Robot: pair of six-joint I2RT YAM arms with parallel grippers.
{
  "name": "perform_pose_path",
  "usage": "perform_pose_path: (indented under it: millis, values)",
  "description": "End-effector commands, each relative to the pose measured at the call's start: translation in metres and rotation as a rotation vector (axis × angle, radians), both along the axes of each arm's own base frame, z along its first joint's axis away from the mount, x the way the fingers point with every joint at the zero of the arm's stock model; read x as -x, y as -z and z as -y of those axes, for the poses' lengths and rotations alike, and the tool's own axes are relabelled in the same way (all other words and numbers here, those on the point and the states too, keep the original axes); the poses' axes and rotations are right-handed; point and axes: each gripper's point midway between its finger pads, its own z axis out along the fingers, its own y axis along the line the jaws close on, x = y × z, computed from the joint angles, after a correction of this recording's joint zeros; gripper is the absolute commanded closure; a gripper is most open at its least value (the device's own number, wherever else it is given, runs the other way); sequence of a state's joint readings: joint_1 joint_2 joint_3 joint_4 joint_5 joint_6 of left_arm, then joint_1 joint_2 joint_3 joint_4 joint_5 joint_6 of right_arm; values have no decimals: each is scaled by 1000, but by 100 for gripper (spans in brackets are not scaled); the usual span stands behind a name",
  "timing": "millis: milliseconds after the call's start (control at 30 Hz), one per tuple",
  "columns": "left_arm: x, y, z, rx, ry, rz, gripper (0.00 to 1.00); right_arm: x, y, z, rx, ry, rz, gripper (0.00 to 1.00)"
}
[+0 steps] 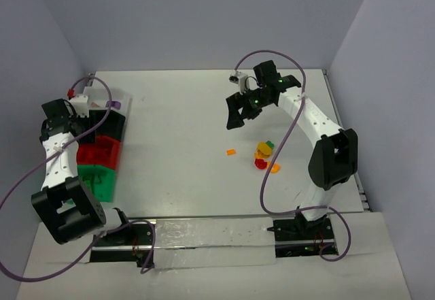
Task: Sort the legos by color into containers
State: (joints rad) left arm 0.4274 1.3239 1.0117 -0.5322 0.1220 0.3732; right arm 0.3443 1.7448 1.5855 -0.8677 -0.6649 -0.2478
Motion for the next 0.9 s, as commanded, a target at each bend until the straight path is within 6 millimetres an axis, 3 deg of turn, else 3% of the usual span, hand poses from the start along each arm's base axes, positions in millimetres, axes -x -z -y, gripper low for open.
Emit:
perform_pose_path:
  millis: [0, 200, 333, 467, 700, 767, 867]
  values:
    - [-22, -50, 9, 27, 70, 120, 37, -4, 0, 33, 129, 46, 76, 0]
    - [-30, -86, 46, 100, 220, 202, 36, -7, 19, 73, 277, 118, 64, 3]
    - [-34, -107, 99, 78, 368, 250, 36, 5, 46, 127, 488, 162, 61, 8]
    - [-33, -107, 138, 85, 470, 248, 35, 25, 73, 159, 638, 132, 20, 10]
    - [-33, -102, 159, 116, 524, 230, 35, 18, 74, 164, 667, 113, 60, 12]
    - [-28, -103, 164, 119, 573, 229, 34, 15, 67, 168, 687, 24, 130, 14]
    - [-20, -101, 178, 142, 683, 224, 33, 5, 59, 178, 693, -262, 344, 14]
